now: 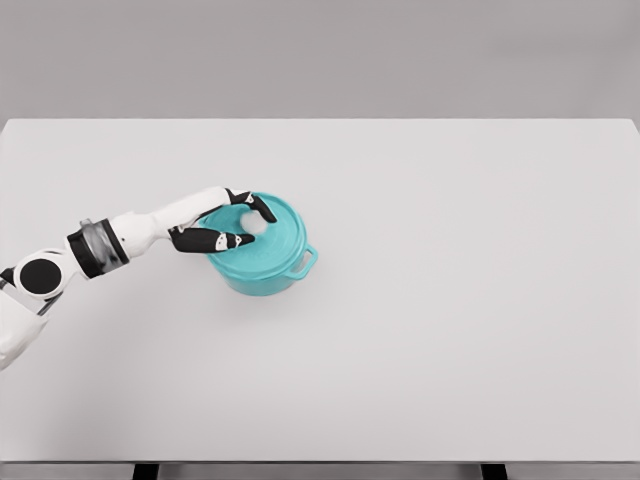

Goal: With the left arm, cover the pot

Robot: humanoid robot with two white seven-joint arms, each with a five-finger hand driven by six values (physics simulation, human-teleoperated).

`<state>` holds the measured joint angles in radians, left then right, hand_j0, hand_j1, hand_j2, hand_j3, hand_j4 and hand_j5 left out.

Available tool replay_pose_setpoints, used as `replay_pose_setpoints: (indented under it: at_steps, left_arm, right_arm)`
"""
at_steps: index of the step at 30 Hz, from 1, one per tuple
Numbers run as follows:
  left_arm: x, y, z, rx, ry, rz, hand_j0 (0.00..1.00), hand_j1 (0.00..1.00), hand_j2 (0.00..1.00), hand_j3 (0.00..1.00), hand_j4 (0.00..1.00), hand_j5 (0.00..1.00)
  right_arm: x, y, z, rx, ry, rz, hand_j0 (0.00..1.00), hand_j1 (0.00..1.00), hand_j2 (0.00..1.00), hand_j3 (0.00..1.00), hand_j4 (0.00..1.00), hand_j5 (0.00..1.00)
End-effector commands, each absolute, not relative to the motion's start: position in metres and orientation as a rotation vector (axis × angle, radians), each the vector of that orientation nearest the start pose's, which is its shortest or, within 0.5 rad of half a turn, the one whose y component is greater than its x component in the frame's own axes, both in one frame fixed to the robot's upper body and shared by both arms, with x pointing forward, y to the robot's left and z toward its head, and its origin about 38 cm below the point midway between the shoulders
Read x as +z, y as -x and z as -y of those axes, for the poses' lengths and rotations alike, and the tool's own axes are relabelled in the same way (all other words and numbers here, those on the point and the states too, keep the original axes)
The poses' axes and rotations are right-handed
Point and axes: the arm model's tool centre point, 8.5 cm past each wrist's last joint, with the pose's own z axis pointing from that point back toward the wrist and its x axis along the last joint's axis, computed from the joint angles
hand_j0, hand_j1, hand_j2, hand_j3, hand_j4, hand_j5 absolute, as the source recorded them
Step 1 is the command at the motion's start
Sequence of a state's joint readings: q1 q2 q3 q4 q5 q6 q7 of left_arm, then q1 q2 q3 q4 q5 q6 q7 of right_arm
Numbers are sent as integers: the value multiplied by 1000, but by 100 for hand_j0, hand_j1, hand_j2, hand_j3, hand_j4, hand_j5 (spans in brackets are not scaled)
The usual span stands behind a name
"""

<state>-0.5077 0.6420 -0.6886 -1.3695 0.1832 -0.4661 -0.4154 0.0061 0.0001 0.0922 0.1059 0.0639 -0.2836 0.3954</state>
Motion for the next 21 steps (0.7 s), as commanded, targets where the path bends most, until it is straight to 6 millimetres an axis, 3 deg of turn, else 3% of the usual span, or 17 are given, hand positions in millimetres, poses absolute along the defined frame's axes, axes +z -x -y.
replay_pose_setpoints:
  at_steps: [1, 21]
  left_arm:
    - [147, -424, -244, -1349, 213, 1674, 60, 60, 60, 60, 60, 60]
    - [146, -424, -243, -1350, 216, 1675, 62, 62, 62, 62, 62, 62]
  right_arm:
    - [-253, 17, 237, 193, -328, 131, 100, 100, 100, 100, 100, 100]
    - [-253, 17, 237, 192, -328, 130, 100, 100, 100, 100, 100, 100]
